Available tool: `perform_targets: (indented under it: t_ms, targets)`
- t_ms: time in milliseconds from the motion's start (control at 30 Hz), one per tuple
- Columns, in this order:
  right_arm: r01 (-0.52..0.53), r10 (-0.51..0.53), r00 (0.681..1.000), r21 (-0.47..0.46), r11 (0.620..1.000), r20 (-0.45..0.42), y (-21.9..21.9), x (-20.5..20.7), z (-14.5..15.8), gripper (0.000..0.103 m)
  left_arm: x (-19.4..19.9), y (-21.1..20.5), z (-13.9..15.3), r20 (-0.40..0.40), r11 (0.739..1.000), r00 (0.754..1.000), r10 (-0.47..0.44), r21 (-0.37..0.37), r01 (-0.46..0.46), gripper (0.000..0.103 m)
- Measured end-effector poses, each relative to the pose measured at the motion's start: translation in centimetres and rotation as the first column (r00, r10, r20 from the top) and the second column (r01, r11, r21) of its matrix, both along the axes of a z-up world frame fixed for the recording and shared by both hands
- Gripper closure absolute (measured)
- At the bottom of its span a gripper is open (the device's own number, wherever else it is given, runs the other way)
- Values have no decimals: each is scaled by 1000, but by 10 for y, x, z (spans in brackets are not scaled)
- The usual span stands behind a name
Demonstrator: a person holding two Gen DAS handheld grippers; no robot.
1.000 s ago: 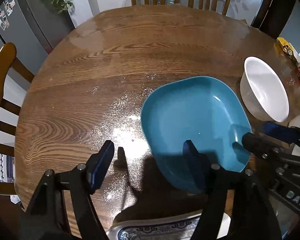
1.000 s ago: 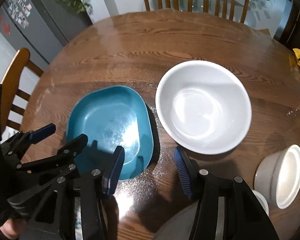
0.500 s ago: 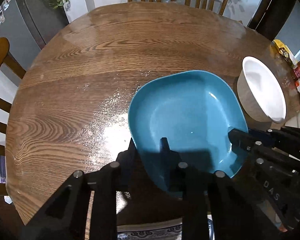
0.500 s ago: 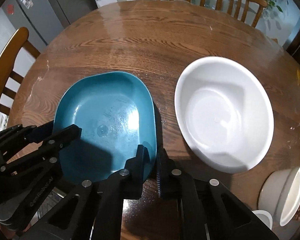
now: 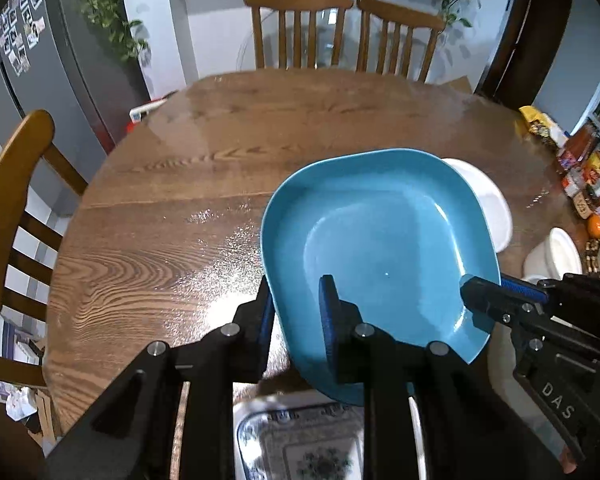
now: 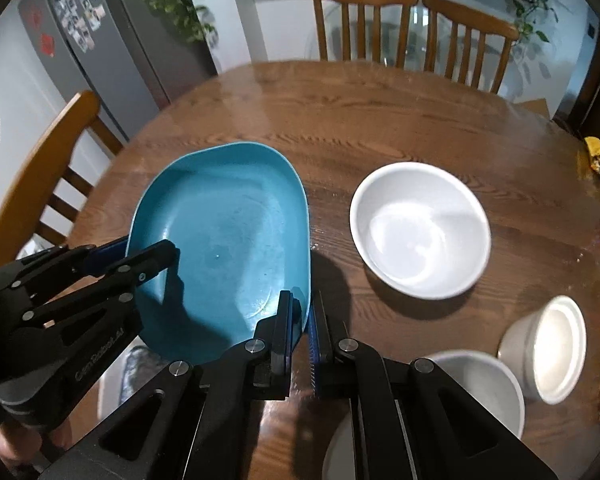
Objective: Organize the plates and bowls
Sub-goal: 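Lift the teal dish with both grippers and carry it over the stacked plates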
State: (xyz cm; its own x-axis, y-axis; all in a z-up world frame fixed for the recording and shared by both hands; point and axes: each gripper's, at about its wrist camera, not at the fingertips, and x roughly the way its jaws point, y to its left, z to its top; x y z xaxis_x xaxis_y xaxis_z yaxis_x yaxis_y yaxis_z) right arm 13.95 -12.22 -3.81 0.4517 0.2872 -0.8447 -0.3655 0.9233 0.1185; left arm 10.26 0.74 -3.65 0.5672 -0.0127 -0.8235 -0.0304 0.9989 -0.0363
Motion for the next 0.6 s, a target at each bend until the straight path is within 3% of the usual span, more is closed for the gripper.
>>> perform_targets:
  t_ms: [233,600]
  targets:
    - [15,-16,999,34,999,42,-9,-42,21,94,-30,-7,22,55,999,998,-33,4,33,84]
    - [25,-28,999,60,998,42,-10,-91,20,94,-64,-6,27,85,998,995,-60,26,58,84]
